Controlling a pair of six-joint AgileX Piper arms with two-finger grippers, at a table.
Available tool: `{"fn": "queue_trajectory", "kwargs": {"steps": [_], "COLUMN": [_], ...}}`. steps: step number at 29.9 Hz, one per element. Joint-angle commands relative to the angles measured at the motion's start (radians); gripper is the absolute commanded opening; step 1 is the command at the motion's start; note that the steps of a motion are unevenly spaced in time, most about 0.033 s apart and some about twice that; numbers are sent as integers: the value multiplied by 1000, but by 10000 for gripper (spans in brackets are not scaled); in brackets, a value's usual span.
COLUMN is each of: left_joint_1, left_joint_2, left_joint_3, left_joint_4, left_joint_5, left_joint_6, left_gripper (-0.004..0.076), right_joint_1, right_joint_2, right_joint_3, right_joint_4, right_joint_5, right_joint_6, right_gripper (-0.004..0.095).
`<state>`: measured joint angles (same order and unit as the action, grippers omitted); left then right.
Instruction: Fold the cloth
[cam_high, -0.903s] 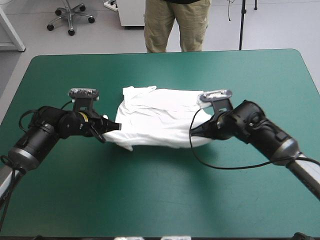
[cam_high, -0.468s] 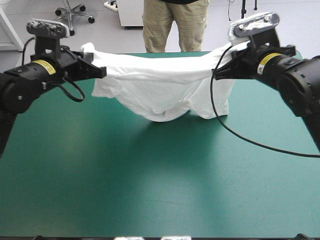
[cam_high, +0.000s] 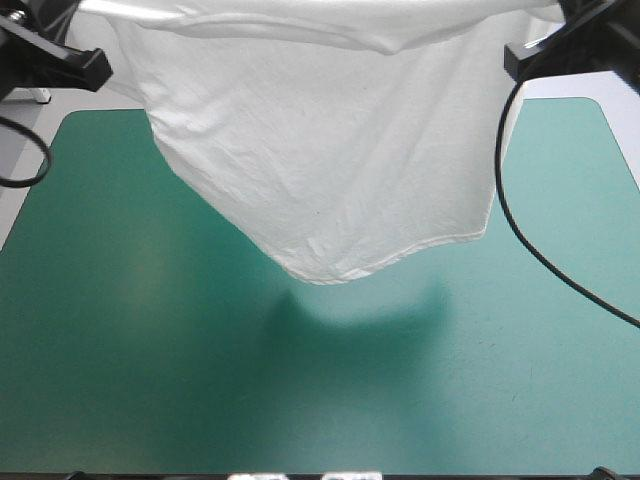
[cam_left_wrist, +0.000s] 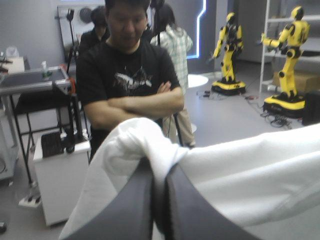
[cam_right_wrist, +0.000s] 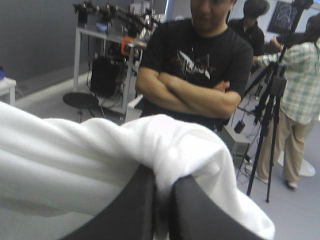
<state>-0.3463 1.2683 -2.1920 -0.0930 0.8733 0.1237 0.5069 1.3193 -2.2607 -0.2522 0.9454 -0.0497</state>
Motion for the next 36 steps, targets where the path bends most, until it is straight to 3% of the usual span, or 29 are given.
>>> {"fn": "queue_trajectory", "kwargs": {"steps": [1,6,12,16,21,26,30,36], "left_joint_1": [0,-1,-4,-41,-71,-71,-69,-28], "left_joint_2": [-38,-87,-118,-120,-94,37,198,437], "left_joint_3": [-83,-108,-89,43,256,355,357,301], "left_joint_4": [-82,-104,-95,-81,-35,68,210,130], "left_joint_5": [-92,-92,-35,-27,-41,-41,-62,-72], "left_joint_6": [55,63,63,63,63,8,-104,-138], "left_gripper": [-9,-9,-9,-9,-9,-9,-9,-9], "right_joint_1": [-6,-6,-6,-6,-6,-8,-15,-143], "right_joint_2": [-55,-121,-181,-205,-206,-148,-53,138], "right_joint_3": [-59,-56,-13,118,346,579,706,681], "right_joint_4": [45,88,78,36,-52,-151,-211,-71], "right_joint_5": [-107,-111,-22,29,59,26,-74,-225], "right_joint_6": [-57,-83,-25,-8,131,286,371,378], "right_gripper": [-17,-17,-17,-17,-17,-17,-17,-17]}}
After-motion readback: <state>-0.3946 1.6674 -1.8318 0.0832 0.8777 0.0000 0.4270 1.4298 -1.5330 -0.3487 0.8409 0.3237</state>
